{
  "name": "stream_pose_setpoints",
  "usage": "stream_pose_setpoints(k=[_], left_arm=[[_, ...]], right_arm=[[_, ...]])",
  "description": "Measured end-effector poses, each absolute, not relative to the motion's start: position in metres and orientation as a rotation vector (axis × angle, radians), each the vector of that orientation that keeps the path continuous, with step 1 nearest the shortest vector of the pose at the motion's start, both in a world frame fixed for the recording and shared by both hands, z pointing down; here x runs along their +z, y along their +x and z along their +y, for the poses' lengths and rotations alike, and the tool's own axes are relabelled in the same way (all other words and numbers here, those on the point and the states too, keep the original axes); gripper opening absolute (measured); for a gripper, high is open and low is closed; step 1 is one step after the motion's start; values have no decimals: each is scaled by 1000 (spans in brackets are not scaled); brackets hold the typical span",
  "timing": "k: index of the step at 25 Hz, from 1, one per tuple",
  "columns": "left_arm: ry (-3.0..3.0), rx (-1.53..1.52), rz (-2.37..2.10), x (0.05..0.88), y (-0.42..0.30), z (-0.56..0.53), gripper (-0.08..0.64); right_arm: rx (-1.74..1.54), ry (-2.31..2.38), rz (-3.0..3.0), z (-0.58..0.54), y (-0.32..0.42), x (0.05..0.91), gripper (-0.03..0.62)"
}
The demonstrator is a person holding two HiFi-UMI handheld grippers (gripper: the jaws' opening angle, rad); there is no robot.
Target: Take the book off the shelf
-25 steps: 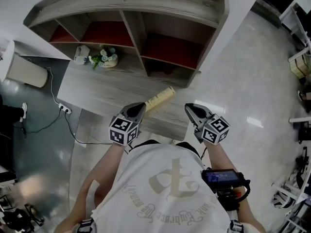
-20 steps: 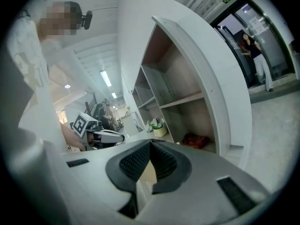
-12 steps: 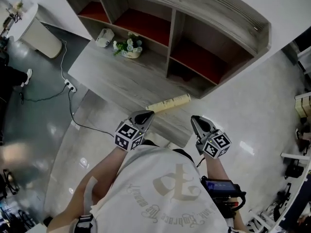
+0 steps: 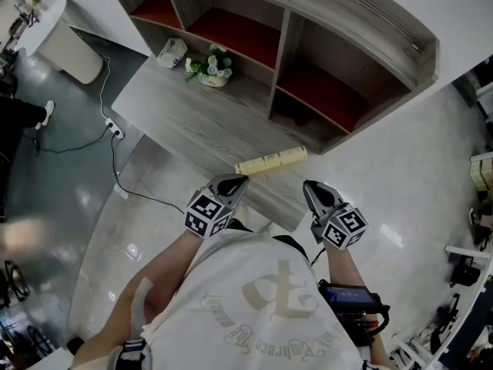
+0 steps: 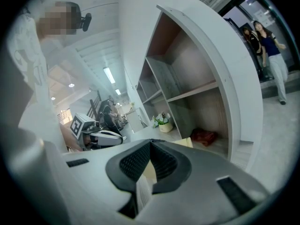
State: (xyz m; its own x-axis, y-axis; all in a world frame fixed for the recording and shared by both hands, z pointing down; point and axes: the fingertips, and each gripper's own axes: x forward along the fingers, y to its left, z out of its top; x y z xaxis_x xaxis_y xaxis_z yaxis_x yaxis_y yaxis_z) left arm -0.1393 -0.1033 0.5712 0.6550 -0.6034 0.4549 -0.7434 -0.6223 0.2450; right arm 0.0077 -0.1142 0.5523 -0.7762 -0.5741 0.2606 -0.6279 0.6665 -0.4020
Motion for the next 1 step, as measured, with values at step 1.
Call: stream_pose_setpoints(k=[1], left_arm=[[2463, 464, -1055, 571, -138, -104, 5]], right_arm=[[731, 1000, -2764, -114, 9, 553, 3]])
